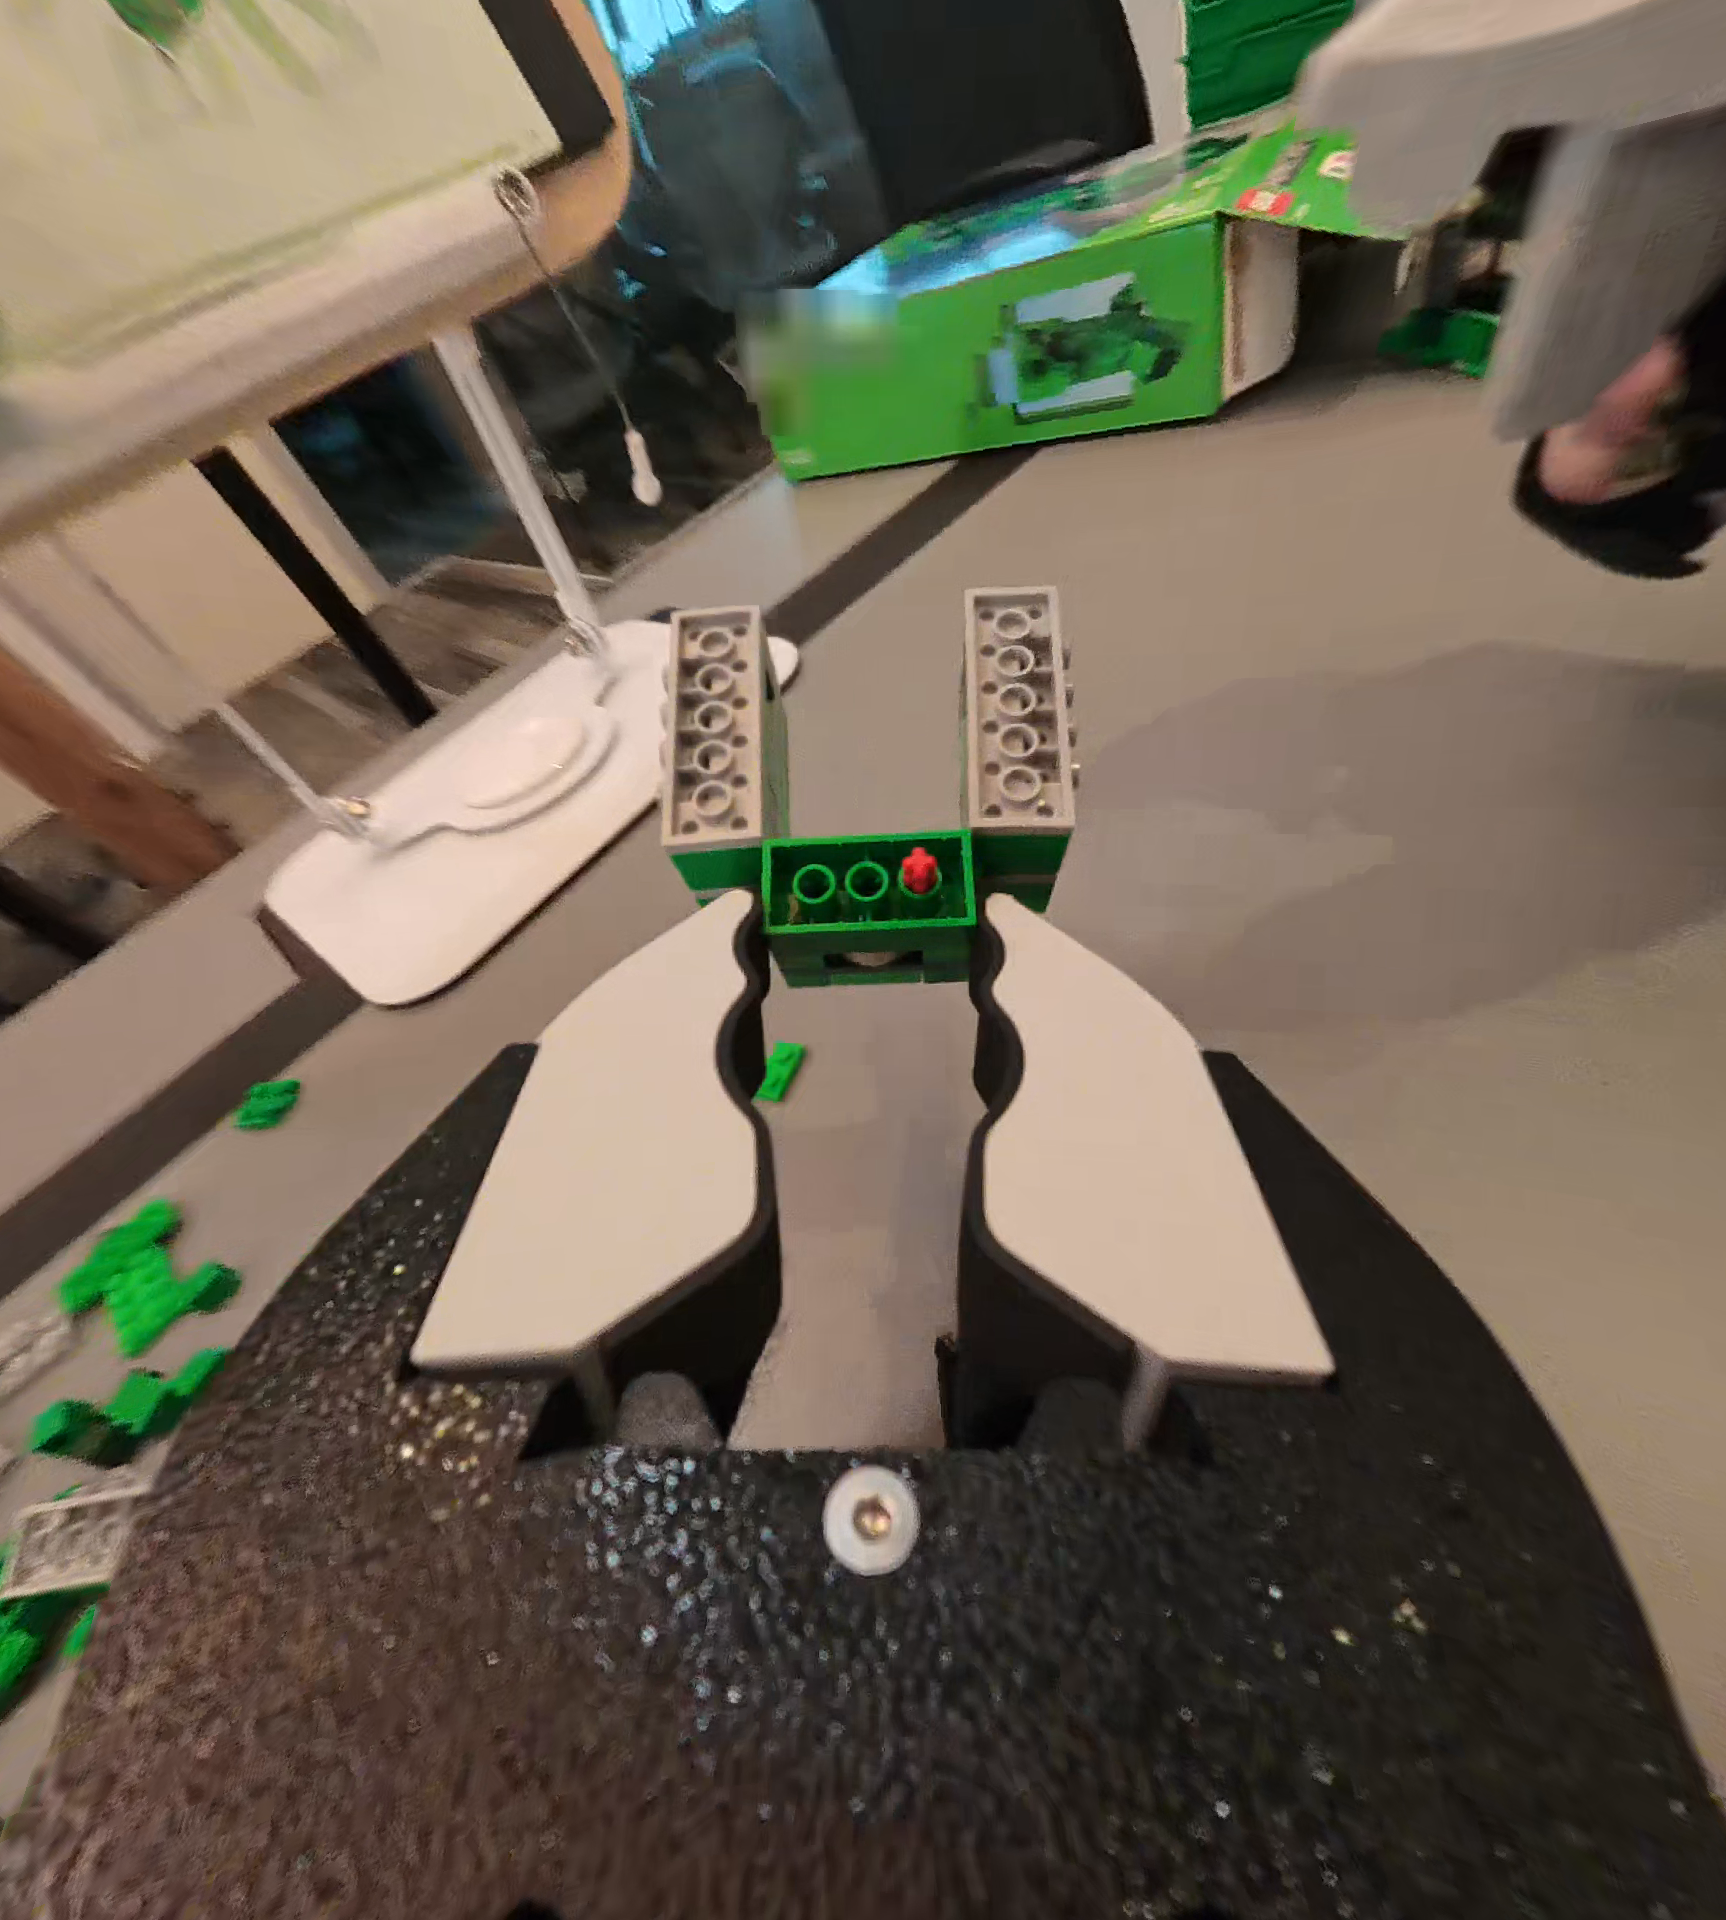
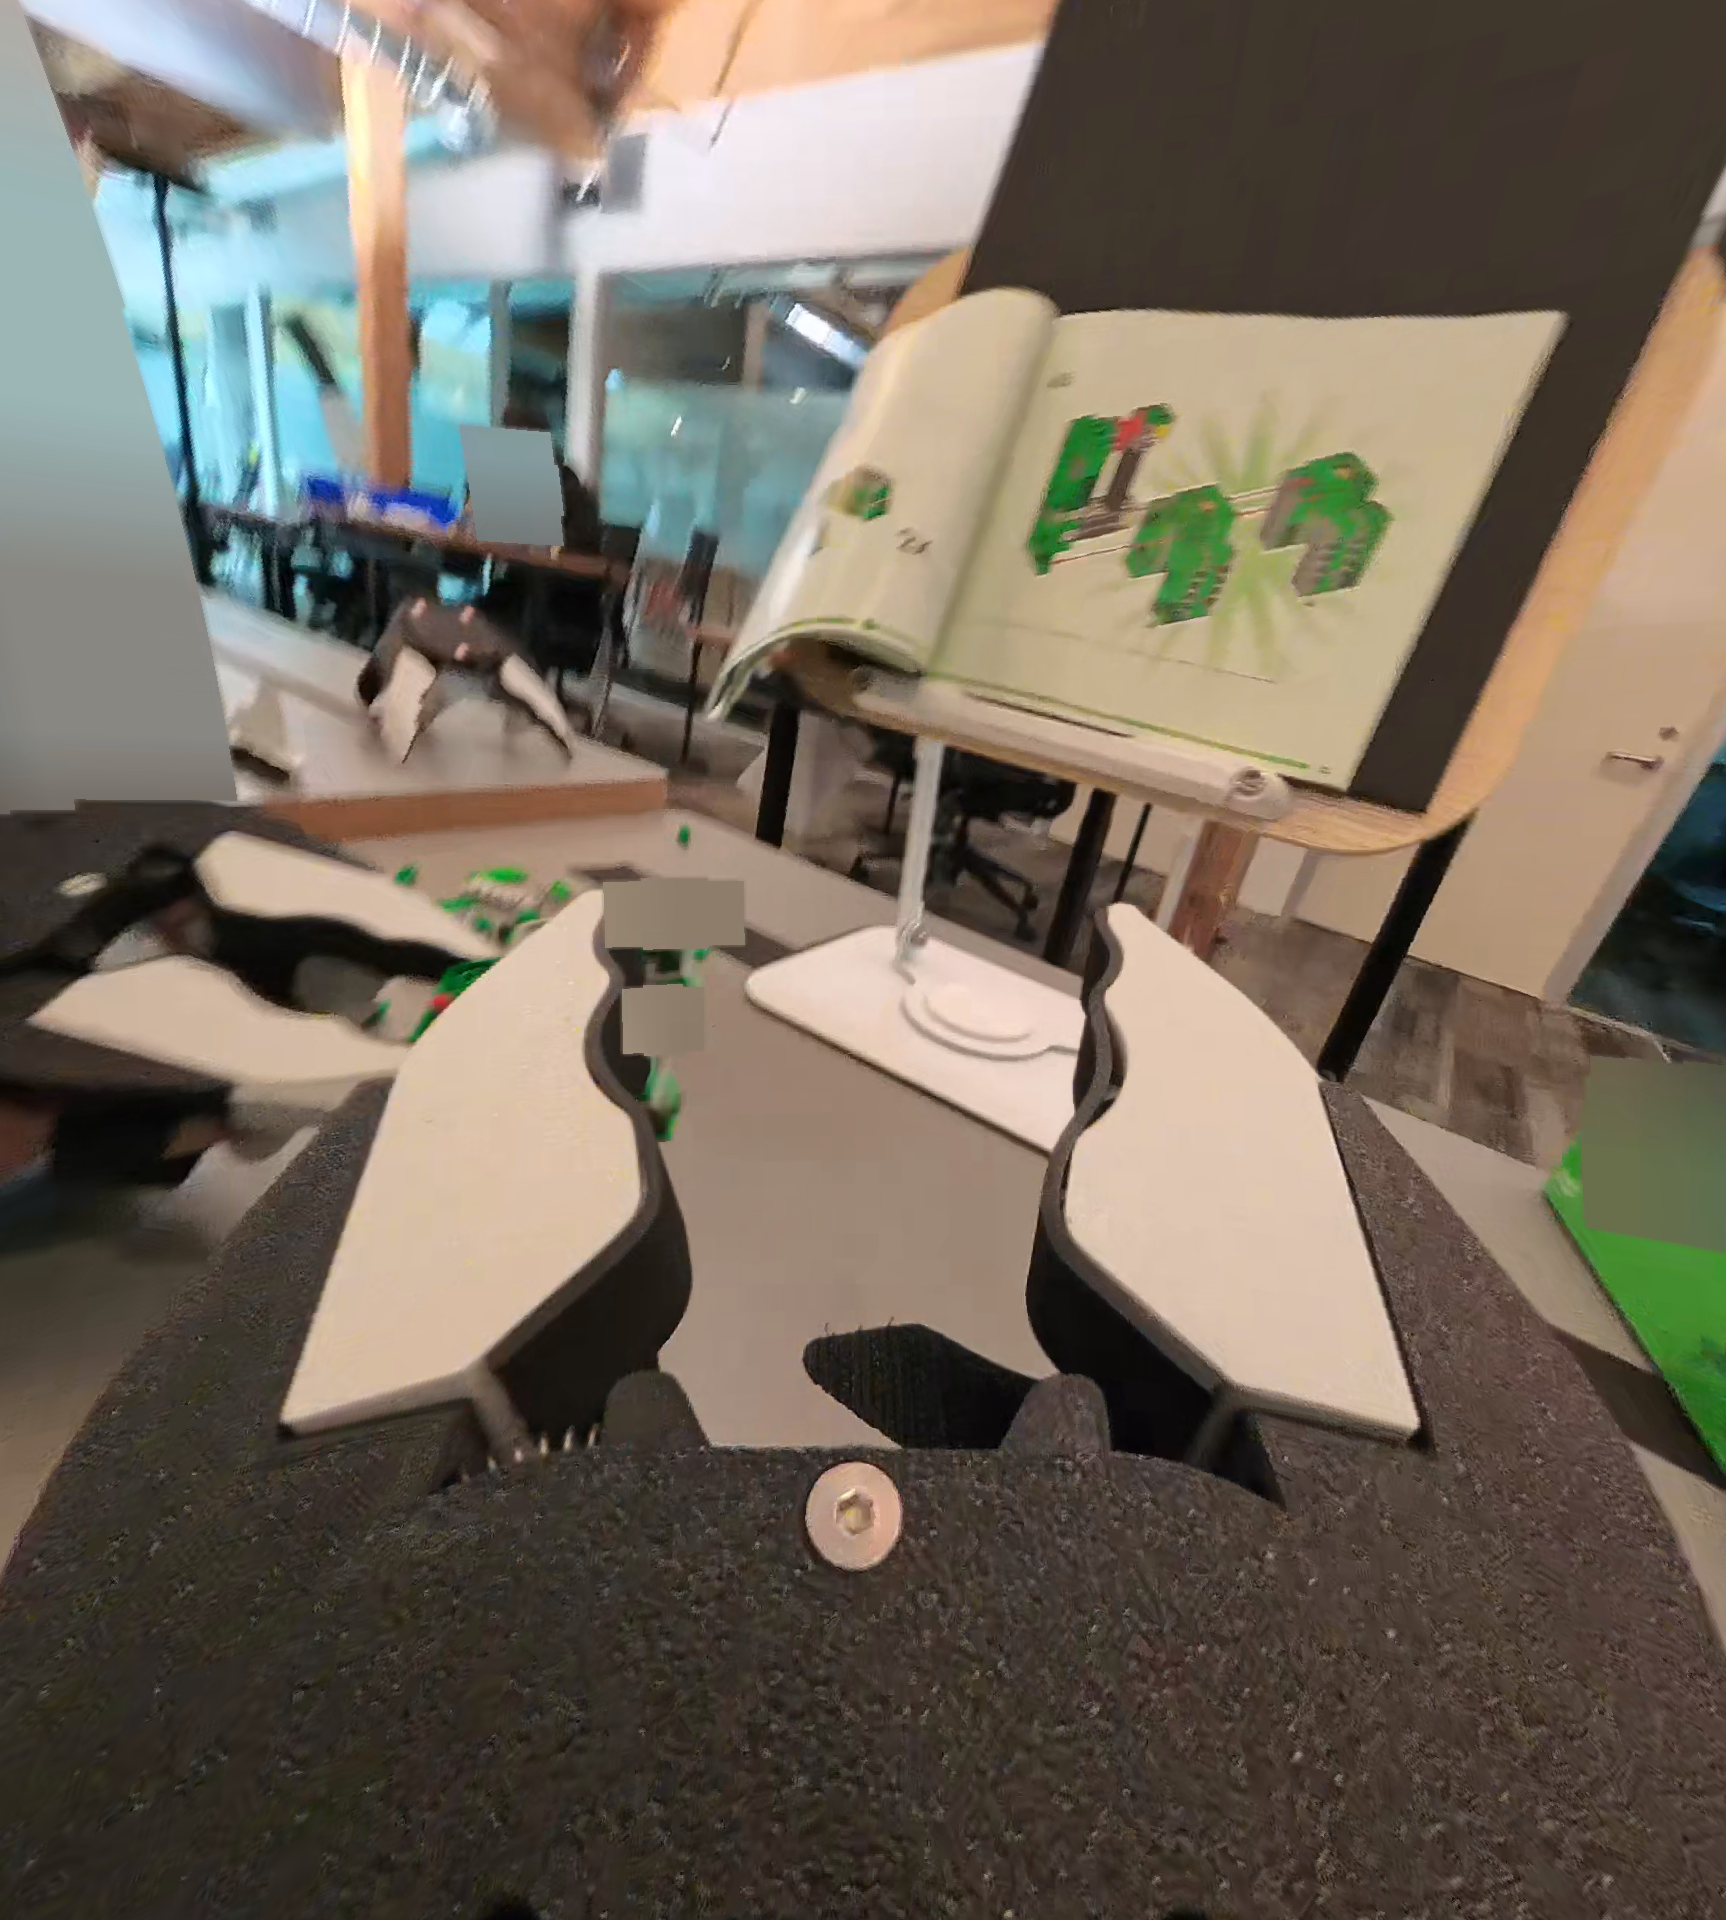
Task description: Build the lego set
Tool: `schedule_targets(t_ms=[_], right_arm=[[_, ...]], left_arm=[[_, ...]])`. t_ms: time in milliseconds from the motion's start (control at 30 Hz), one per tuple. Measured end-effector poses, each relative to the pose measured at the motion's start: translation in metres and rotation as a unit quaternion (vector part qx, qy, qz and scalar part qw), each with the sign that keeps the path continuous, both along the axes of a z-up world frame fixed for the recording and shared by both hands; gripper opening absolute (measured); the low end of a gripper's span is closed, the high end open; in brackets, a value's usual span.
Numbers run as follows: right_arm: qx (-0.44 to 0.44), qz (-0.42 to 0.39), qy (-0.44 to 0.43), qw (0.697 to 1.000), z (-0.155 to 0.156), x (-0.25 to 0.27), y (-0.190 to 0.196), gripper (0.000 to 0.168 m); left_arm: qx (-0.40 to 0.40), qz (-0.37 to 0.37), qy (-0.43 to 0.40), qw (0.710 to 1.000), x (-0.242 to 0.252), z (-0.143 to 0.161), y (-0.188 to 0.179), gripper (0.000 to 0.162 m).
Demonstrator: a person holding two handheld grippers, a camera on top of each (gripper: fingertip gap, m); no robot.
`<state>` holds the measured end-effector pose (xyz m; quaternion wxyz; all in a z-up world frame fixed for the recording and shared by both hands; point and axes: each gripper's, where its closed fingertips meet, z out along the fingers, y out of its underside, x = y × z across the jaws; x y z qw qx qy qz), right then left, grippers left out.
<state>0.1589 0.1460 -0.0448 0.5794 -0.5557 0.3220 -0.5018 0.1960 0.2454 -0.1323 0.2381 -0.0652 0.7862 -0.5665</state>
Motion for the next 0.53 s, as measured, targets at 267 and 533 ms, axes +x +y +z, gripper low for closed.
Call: schedule_targets(t_ms=[267,533], right_arm=[[0.051,-0.020,-0.075,0.996,-0.006,0.057,-0.017,0.073],[0.053,0.006,-0.069,0.996,-0.010,0.062,-0.012,0.070]], left_arm=[[-0.025,0.010,-0.019,0.999,0.005,0.006,0.005,0.036],[-0.007,-0.003,-0.016,1.000,0.001,0.000,0.001,0.036]])
